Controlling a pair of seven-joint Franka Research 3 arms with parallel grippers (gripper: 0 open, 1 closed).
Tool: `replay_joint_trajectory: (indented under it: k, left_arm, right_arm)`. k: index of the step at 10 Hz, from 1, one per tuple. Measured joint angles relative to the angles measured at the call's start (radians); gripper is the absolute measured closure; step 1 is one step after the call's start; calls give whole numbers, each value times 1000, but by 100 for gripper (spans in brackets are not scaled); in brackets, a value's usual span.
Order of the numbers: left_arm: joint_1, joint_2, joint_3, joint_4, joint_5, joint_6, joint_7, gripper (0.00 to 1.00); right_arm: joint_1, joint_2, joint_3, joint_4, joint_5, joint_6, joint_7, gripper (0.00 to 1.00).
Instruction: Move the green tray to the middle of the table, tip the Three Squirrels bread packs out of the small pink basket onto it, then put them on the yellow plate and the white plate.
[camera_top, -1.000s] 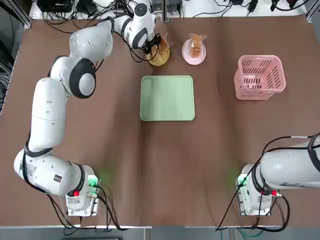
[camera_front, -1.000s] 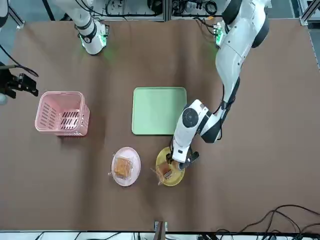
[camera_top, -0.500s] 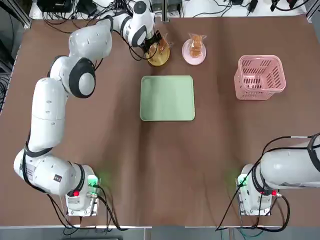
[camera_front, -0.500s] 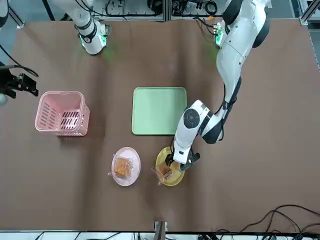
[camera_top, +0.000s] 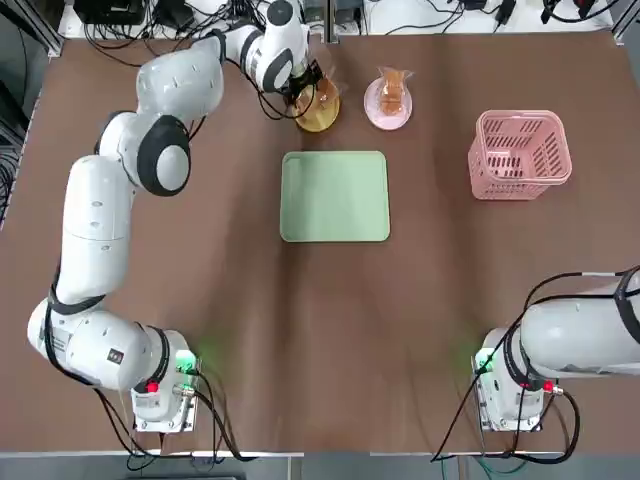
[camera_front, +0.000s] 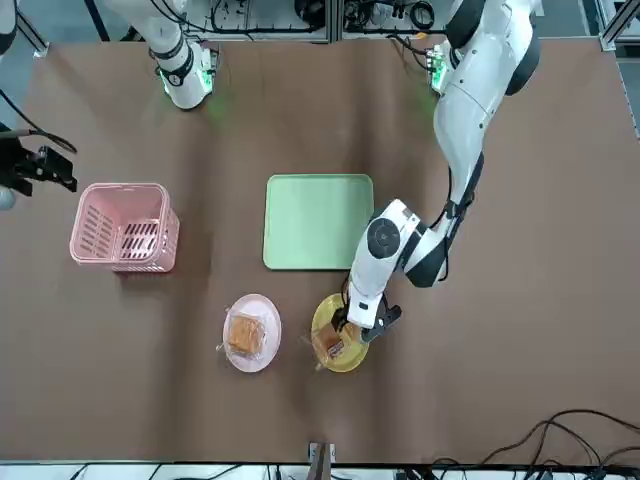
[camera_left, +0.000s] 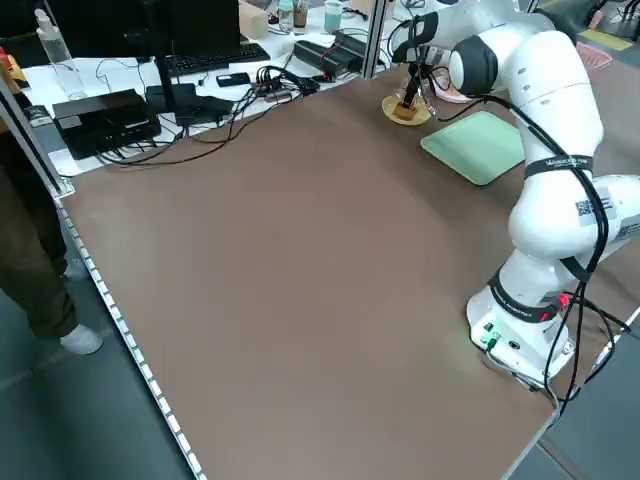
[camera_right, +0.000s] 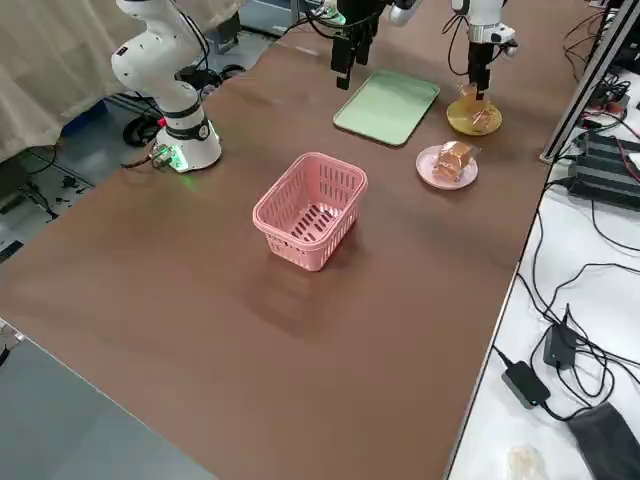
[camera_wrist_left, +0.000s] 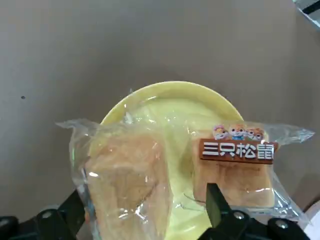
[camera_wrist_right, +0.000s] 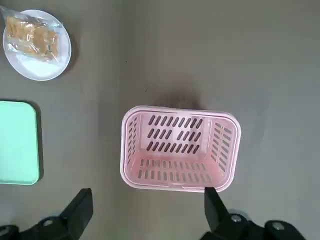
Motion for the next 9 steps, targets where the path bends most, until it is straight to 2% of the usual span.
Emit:
replay_joint_trajectory:
  k: [3,9]
  left_arm:
    - [4,-16,0,3,-13,-84,0,0]
    - [11,-28,0,3,-22,-147,0,0]
  right_arm:
    - [0,0,0,0,0,-1,0,1]
    - [0,0,0,0,0,-2,0,1]
